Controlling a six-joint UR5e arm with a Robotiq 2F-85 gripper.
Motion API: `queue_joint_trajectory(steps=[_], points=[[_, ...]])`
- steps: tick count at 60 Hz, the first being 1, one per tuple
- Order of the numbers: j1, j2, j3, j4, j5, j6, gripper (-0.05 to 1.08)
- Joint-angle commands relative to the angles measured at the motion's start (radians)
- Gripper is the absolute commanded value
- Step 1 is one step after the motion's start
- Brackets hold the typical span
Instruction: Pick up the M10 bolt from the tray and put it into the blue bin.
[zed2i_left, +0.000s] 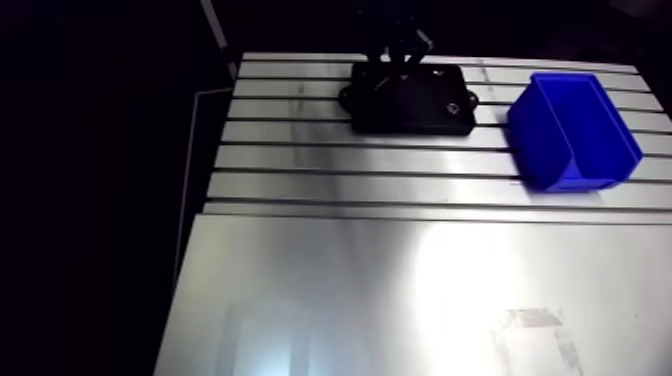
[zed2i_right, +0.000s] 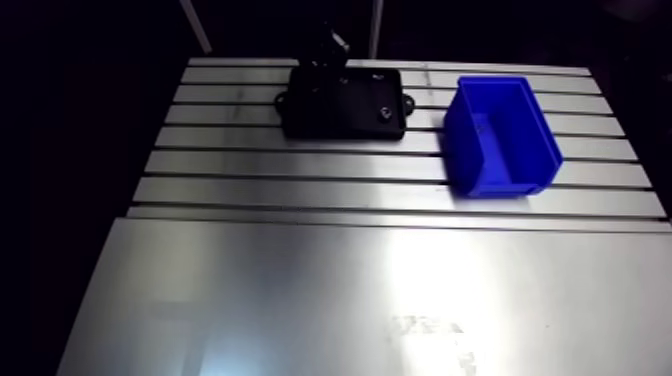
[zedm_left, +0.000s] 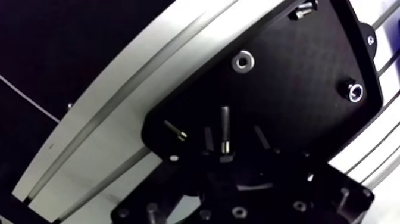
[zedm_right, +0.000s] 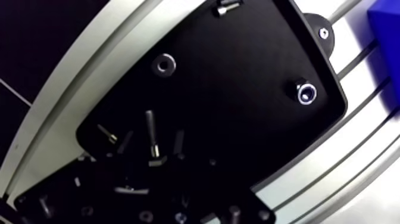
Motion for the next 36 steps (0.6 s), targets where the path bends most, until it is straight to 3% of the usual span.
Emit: queue_joint_trajectory(steps=[1,36], points=[[-0.001,0.005,0.001,0.000,0.000,0.000,0.57],[0.004,0.005,0.003,-0.018,0.000,-0.002,0.62]])
